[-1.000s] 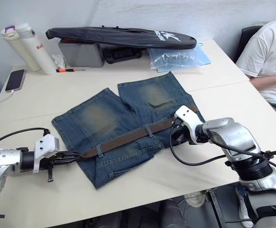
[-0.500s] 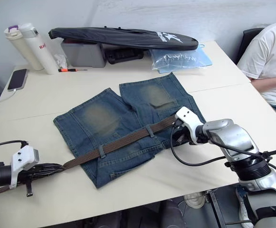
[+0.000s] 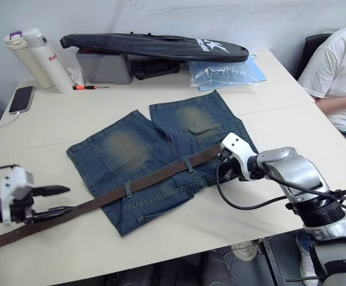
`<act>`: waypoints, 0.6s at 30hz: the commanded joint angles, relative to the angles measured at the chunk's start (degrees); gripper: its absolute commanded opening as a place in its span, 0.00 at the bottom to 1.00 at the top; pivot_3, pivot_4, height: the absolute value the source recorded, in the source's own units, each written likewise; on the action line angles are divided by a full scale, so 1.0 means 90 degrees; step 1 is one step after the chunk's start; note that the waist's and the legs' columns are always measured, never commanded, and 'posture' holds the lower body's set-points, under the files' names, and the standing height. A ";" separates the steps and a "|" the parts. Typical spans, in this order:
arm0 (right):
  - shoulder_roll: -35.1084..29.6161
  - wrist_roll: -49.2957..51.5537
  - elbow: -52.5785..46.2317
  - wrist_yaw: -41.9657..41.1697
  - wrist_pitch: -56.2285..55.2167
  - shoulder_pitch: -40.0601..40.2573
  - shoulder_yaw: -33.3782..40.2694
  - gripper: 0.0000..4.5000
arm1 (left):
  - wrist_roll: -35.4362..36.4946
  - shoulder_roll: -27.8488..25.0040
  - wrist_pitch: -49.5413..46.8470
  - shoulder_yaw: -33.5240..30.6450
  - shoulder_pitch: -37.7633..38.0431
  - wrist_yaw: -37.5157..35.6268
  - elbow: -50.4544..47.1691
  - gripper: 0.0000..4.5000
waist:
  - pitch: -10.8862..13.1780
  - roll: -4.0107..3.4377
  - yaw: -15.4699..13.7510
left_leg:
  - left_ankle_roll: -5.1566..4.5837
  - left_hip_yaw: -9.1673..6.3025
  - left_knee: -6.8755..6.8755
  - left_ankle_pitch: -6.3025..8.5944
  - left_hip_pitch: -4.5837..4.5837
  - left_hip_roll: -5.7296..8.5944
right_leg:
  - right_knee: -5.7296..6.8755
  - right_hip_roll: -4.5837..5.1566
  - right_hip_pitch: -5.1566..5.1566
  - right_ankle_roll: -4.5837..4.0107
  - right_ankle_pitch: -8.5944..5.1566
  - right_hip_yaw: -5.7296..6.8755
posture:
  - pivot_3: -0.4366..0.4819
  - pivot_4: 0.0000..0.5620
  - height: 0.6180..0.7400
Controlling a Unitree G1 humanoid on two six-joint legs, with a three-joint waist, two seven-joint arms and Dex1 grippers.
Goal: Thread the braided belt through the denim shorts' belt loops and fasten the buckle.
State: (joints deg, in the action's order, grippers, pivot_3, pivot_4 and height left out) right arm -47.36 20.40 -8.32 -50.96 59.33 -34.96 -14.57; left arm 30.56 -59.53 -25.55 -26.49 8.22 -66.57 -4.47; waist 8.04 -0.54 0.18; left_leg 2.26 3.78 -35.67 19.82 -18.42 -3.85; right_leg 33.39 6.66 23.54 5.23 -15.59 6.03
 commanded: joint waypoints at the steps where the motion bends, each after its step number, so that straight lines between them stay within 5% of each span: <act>1: -0.0378 0.0344 -0.0469 -0.0420 0.0138 -0.0320 0.0469 0.00 | 0.0679 -0.0204 -0.0744 -0.0196 -0.0691 0.0035 -0.0323 0.99 | 0.0004 -0.0007 -0.0007 | 0.0000 -0.0001 -0.0002 0.0000 0.0000 0.0002 | 0.0000 0.0001 -0.0001 0.0000 0.0000 -0.0001 | 0.48 0.27 1.00; 6: -0.0624 0.0667 -0.0665 -0.0645 0.0366 -0.0568 0.0767 0.00 | 0.1550 -0.0032 -0.2315 0.0649 -0.1594 0.0595 -0.1252 0.99 | 0.0003 -0.0007 0.0007 | 0.0007 0.0000 0.0002 0.0002 0.0000 0.0003 | 0.0006 -0.0001 -0.0013 0.0011 0.0006 -0.0004 | 0.48 0.27 1.00; 12: -0.0988 0.1099 -0.1228 -0.0913 0.0517 -0.0309 0.1102 0.00 | 0.1606 0.0454 -0.3625 0.2191 -0.2574 0.1304 -0.1566 0.99 | 0.0008 0.0001 -0.0005 | 0.0033 0.0004 0.0002 -0.0012 -0.0002 0.0006 | 0.0004 -0.0006 -0.0013 0.0015 0.0009 -0.0006 | 0.48 0.27 1.00; 15: -0.1292 0.1087 -0.1495 -0.0976 0.0349 0.0054 0.1173 0.00 | 0.1545 0.0554 -0.3679 0.2466 -0.2765 0.1334 -0.1729 0.99 | 0.0012 0.0015 -0.0010 | 0.0031 -0.0003 0.0000 -0.0011 0.0000 0.0005 | 0.0003 -0.0010 -0.0015 0.0016 0.0009 -0.0007 | 0.48 0.27 1.00; 18: -0.1486 0.1177 -0.1659 -0.1007 0.0321 0.0329 0.1327 0.00 | 0.0748 0.0287 -0.2320 0.3052 -0.2543 0.0657 -0.2307 0.99 | 0.0012 0.0015 0.0001 | 0.0031 -0.0001 -0.0006 -0.0010 0.0000 0.0007 | -0.0019 -0.0007 -0.0016 0.0016 0.0009 -0.0010 | 0.48 0.27 1.00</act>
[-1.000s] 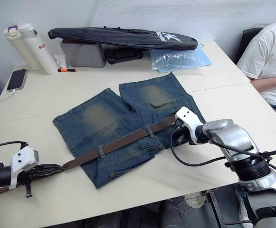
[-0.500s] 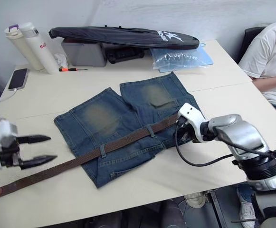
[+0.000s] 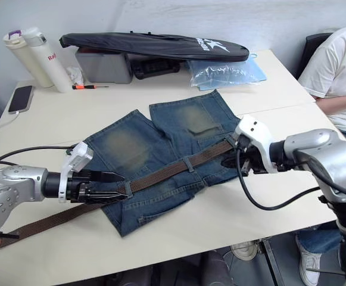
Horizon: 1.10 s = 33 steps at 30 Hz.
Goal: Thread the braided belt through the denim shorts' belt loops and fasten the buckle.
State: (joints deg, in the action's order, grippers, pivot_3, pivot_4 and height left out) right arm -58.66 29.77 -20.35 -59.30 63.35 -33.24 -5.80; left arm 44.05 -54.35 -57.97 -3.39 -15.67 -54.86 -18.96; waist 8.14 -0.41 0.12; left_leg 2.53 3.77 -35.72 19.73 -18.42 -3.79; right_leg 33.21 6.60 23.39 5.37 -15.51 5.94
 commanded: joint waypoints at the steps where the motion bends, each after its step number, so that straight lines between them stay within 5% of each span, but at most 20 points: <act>1: -0.0248 0.0148 -0.0345 -0.0064 -0.0111 0.0160 0.0368 0.00 | -0.0974 -0.0332 0.1644 0.0678 0.0216 -0.0823 -0.0830 0.99 | 0.0000 -0.0001 0.0013 | 0.0002 0.0002 -0.0002 -0.0001 0.0001 0.0000 | -0.0008 -0.0001 -0.0002 0.0001 0.0001 -0.0001 | 0.48 0.27 1.00; 4: -0.0336 0.0131 -0.0419 -0.0022 -0.0168 0.0230 0.0340 0.00 | -0.0729 0.0363 0.1979 0.0675 0.0132 -0.0713 -0.0863 0.99 | -0.0007 -0.0026 -0.0009 | 0.0020 0.0006 -0.0003 -0.0005 0.0000 0.0000 | -0.0022 -0.0001 -0.0005 0.0000 0.0004 -0.0003 | 0.48 0.27 1.00; 21: -0.1068 0.0756 -0.1243 0.0298 0.0706 0.1132 0.1449 0.00 | -0.3639 0.1186 0.4254 0.3001 -0.0321 -0.1108 0.0559 0.99 | -0.0003 -0.0018 -0.0139 | -0.0030 -0.0003 -0.0040 0.0021 -0.0009 0.0003 | -0.0027 -0.0005 -0.0018 0.0010 0.0014 -0.0009 | 0.48 0.27 1.00; 33: -0.1114 0.1019 -0.1403 0.0507 0.0835 0.1399 0.1706 0.00 | -0.2116 0.1699 0.2997 0.1967 -0.0481 -0.1166 -0.0011 0.99 | -0.0004 -0.0018 -0.0163 | -0.0045 -0.0005 -0.0051 0.0026 -0.0014 0.0003 | -0.0032 -0.0004 -0.0022 0.0013 0.0023 -0.0010 | 0.48 0.27 1.00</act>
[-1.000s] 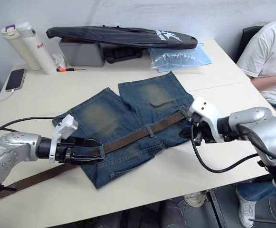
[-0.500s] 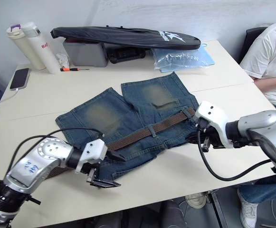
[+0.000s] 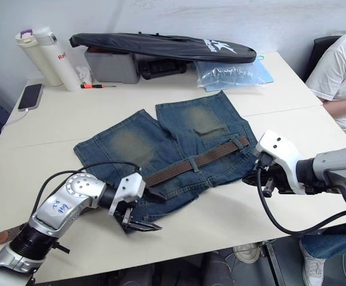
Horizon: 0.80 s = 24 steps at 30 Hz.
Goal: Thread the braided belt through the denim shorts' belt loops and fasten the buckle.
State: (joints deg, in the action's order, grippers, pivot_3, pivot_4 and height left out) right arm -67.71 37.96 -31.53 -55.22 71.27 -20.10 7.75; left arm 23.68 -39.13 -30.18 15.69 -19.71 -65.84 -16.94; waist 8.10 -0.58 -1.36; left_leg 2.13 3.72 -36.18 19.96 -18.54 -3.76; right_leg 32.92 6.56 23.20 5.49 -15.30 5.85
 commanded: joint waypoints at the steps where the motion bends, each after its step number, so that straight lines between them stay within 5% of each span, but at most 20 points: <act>1: -0.0092 0.0108 -0.0149 0.0076 -0.0064 -0.0072 0.0168 0.00 | -0.0002 0.0008 0.0073 -0.0122 -0.0033 0.0087 -0.0185 0.99 | 0.0000 0.0001 0.0000 | 0.0000 0.0000 0.0000 0.0000 0.0000 0.0000 | -0.0001 0.0000 -0.0001 0.0000 0.0000 0.0000 | 0.48 0.27 1.00; 14: -0.0073 0.0137 -0.0109 0.0221 -0.0176 -0.0094 0.0023 0.00 | -0.1879 -0.0476 0.1636 0.0794 0.0338 0.0074 0.0502 0.99 | -0.0002 -0.0003 0.0001 | -0.0002 0.0001 0.0000 0.0001 0.0003 0.0000 | -0.0004 -0.0001 -0.0003 0.0000 0.0001 0.0000 | 0.48 0.27 1.00; 17: -0.0116 0.0134 -0.0114 0.0213 -0.0208 -0.0052 0.0008 0.00 | -0.2164 -0.0521 0.1674 0.0896 0.0309 0.0087 0.0699 0.79 | -0.0004 -0.0001 -0.0001 | -0.0006 0.0001 -0.0002 0.0003 0.0004 0.0000 | -0.0003 0.0000 -0.0007 0.0000 0.0001 0.0000 | 0.48 0.27 1.00; 24: -0.0193 0.0079 -0.0080 0.0162 -0.0298 0.0023 -0.0013 0.00 | -0.2206 -0.0943 0.2180 0.0631 0.0265 -0.0312 0.1144 0.14 | -0.0010 -0.0007 0.0028 | -0.0012 0.0002 0.0002 0.0006 0.0011 -0.0002 | 0.0001 -0.0003 -0.0009 -0.0002 0.0000 0.0001 | 0.48 0.27 1.00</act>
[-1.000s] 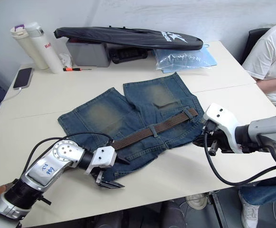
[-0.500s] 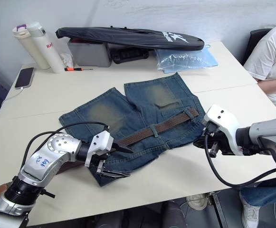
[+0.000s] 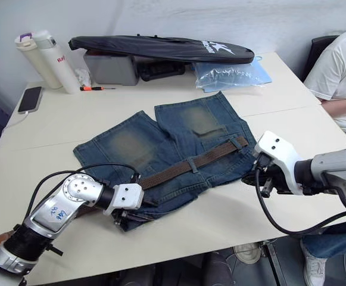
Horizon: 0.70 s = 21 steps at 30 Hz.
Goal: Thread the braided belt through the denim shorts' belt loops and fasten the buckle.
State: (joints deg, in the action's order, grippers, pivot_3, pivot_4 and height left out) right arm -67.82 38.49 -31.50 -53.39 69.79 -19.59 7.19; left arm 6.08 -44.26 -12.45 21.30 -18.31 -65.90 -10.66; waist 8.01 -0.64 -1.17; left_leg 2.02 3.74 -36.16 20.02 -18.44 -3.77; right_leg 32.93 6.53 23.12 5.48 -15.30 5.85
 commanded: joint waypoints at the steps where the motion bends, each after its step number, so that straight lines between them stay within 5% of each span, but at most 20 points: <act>1: -0.0185 0.0008 -0.0076 -0.0044 -0.0151 -0.0035 0.0032 0.00 | -0.0300 -0.0447 0.0371 -0.0027 0.0084 -0.0351 0.0580 0.04 | 0.0000 0.0000 0.0016 | -0.0002 0.0000 0.0001 0.0001 0.0000 0.0000 | 0.0002 0.0000 0.0000 -0.0001 -0.0001 0.0000 | 0.48 0.27 1.00; 12: 0.0010 -0.0086 0.0108 -0.0187 -0.0746 -0.0163 -0.0408 0.00 | -0.0364 -0.1284 0.2630 -0.0526 -0.0558 -0.1278 0.2647 0.01 | -0.0004 -0.0008 0.0167 | -0.0004 -0.0002 0.0010 0.0002 0.0012 -0.0004 | 0.0031 -0.0009 0.0003 -0.0026 -0.0015 -0.0001 | 0.48 0.27 1.00; 21: 0.0179 -0.0263 0.0336 -0.0286 -0.1170 -0.0465 -0.0924 0.00 | -0.0267 -0.1767 0.3119 -0.0838 -0.0754 -0.1592 0.3405 0.01 | -0.0009 -0.0015 0.0164 | -0.0004 0.0000 0.0009 0.0002 0.0014 -0.0003 | 0.0050 -0.0009 0.0032 -0.0029 -0.0016 -0.0004 | 0.48 0.27 1.00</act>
State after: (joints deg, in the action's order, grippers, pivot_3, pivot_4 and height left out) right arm -66.77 36.84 -28.59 -55.48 60.82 -22.44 -0.64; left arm 5.40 -57.99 15.75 15.08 -25.93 -79.14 18.69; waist 7.93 -0.78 0.31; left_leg 1.99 3.75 -36.09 20.04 -18.31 -3.80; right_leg 33.39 6.45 23.41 5.22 -15.45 5.82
